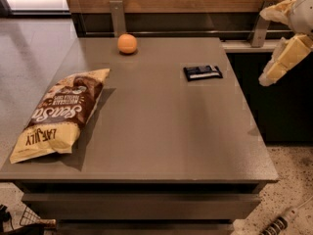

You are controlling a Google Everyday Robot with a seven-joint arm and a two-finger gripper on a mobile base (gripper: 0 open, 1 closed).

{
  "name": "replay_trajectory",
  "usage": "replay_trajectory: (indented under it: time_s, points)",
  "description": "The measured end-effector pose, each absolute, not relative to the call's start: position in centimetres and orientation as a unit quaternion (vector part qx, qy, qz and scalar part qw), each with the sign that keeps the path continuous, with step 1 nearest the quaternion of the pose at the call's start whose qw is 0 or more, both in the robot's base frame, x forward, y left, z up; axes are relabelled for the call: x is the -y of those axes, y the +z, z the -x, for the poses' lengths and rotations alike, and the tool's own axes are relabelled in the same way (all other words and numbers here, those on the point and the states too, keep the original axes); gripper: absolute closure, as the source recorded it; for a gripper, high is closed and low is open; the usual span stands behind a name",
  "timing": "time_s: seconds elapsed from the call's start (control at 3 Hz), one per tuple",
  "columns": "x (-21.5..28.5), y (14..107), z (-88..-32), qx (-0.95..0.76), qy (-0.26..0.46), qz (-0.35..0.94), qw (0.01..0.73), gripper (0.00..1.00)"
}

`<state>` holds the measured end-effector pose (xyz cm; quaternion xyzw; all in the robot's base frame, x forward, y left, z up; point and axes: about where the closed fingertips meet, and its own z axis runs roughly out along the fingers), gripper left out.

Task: Move rxbar blueberry near brown chip bag

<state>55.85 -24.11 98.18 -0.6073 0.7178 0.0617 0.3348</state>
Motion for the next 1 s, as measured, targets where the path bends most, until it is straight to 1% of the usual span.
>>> replay_trajectory:
  time_s: [0.33, 0.67, 1.0]
  points:
    - [25.5, 96.3, -61.0, -0.703, 0.091, 0.57, 0.415, 0.0]
    - [26.2, 94.5, -64.1, -0.715, 0.085, 0.519, 0.461, 0.0]
    - [26.1, 94.4, -64.2, -0.715, 0.088, 0.518, 0.461, 0.0]
